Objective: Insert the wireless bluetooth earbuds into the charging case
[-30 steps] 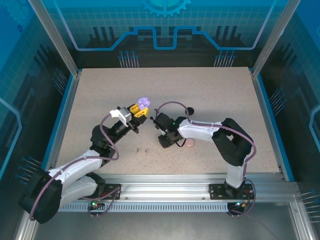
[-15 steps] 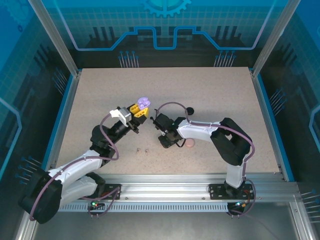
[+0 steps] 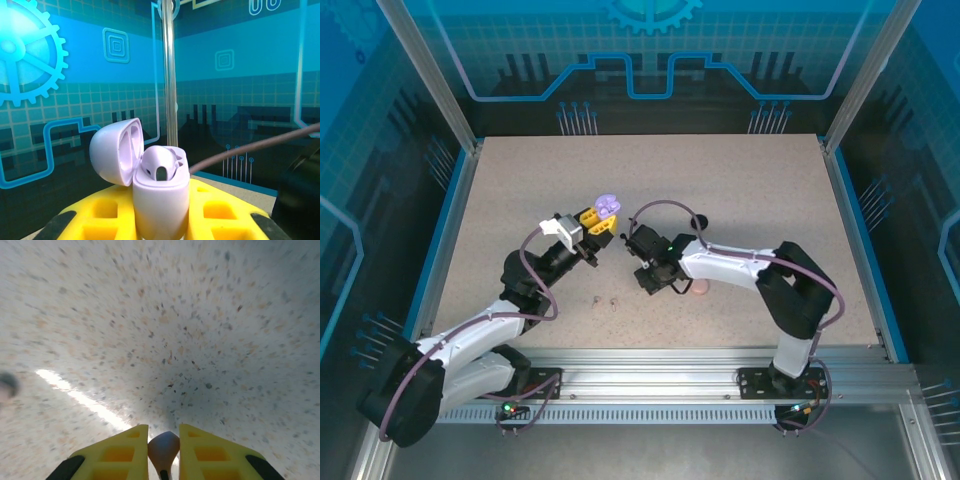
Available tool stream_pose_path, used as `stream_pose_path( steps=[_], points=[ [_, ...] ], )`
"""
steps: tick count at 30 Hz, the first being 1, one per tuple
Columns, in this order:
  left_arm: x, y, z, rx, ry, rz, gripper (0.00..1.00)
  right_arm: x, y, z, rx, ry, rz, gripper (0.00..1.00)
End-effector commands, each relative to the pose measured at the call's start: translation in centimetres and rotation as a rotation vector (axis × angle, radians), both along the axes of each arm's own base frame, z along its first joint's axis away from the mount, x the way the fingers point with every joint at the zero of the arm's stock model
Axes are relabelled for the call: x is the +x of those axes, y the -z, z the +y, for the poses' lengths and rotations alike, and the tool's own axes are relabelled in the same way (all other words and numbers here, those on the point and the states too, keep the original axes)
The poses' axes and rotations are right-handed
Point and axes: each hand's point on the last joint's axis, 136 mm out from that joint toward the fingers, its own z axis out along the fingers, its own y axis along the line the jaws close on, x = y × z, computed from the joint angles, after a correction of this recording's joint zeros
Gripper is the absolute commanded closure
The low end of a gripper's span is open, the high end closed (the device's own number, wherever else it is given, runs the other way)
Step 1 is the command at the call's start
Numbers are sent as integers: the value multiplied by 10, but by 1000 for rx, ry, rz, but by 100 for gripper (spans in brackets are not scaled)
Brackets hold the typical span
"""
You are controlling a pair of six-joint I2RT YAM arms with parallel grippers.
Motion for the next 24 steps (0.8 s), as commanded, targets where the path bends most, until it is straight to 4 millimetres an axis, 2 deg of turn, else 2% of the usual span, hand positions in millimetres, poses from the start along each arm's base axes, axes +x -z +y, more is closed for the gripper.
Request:
stream_pose_path(
  steps=[1, 5, 13, 16, 20, 24],
  points=[
    [-2, -7, -2, -8, 9, -33, 100, 6, -55, 4, 80, 18, -98, 83],
    [-1, -8, -4, -3, 16, -44, 100, 12, -107, -1, 160, 35, -186, 84],
    [1, -3, -12, 25, 41, -75, 100, 16, -241, -21, 382, 66, -424, 85],
    [-1, 0, -18, 41, 69, -94, 100, 12, -284, -25, 464, 61, -501, 85],
    [-2, 1, -25, 62, 94, -118, 100, 8, -322, -24, 568, 46, -577, 85],
    [-1, 2, -31, 78, 124, -127, 100, 4, -340, -15, 674, 15, -652, 85]
  ],
)
